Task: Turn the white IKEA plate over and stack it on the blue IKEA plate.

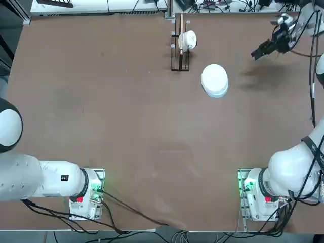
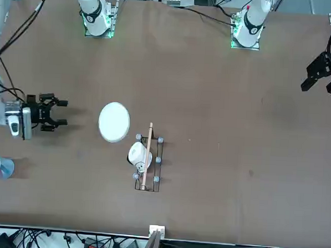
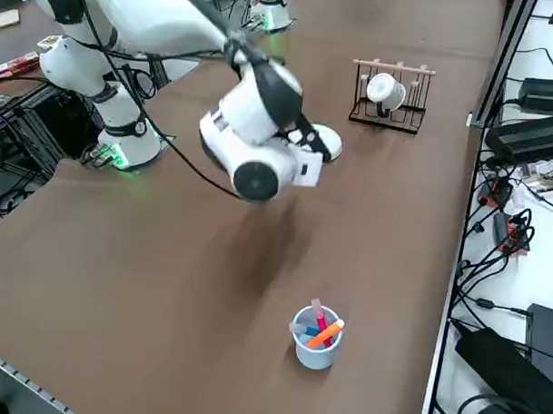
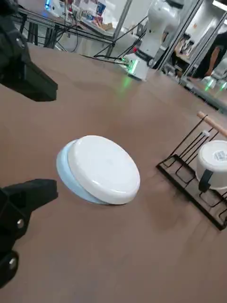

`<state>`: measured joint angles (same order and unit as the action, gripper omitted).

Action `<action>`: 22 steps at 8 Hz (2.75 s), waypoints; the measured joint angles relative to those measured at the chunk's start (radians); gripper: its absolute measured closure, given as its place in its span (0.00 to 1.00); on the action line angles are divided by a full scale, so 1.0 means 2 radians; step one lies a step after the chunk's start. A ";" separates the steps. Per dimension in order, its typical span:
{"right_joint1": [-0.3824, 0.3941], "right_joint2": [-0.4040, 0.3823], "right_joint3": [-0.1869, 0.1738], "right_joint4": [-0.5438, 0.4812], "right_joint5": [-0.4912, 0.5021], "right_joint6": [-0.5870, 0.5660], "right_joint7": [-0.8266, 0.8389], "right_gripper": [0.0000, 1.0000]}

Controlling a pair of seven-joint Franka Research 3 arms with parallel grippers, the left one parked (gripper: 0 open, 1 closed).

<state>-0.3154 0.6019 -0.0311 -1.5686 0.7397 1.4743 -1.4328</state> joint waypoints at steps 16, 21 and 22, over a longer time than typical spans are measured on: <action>0.263 -0.165 0.007 -0.255 -0.262 0.385 0.663 0.00; 0.265 -0.120 0.004 -0.265 -0.262 0.454 0.695 0.00; 0.265 -0.109 0.004 -0.269 -0.262 0.466 0.696 0.00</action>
<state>0.2144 0.3839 -0.0234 -2.1060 0.2148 2.4058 -0.0415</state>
